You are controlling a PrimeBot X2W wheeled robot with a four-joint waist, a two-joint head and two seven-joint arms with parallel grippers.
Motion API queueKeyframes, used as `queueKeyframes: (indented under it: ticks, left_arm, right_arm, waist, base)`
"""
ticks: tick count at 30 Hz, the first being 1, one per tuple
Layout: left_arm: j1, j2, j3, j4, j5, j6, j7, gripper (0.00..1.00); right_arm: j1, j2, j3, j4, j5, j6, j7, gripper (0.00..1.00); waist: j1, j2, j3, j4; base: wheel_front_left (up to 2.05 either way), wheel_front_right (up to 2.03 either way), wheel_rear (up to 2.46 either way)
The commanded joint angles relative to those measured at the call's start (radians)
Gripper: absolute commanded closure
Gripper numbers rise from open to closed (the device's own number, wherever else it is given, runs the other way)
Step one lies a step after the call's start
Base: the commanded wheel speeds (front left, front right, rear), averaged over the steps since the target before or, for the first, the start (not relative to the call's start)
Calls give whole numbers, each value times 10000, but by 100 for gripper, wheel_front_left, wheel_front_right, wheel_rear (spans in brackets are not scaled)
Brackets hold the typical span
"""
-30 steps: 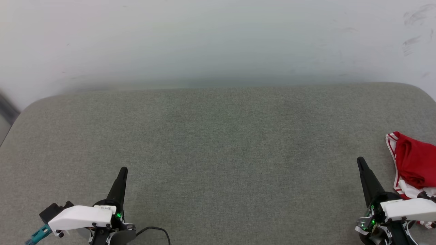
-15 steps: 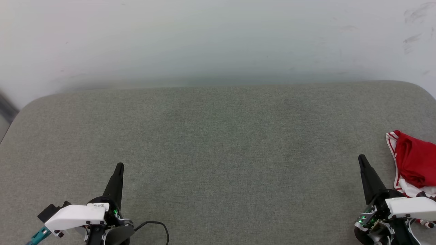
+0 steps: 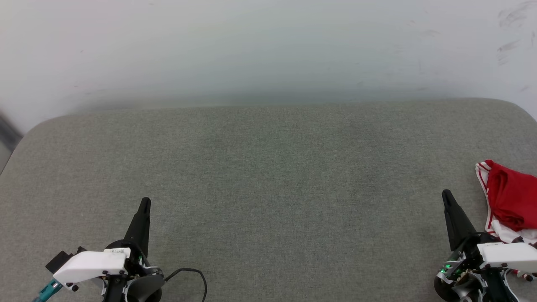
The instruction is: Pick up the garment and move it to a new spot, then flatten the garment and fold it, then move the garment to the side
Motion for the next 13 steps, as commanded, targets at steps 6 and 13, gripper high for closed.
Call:
queueKeyframes:
  ticks: [6,13]
  left_arm:
    - [-70,-19,27,10,0,-32,17,100]
    - [-71,-30,44,10,19,-32,36,100]
  right_arm:
    - [-111,38,0,9,30,-3,9,100]
    - [-111,36,2,8,31,-3,8,100]
  waist:
    - [-1,0,-1,1]
    - [-1,0,-1,1]
  base:
    - [0,0,0]
    - [0,0,0]
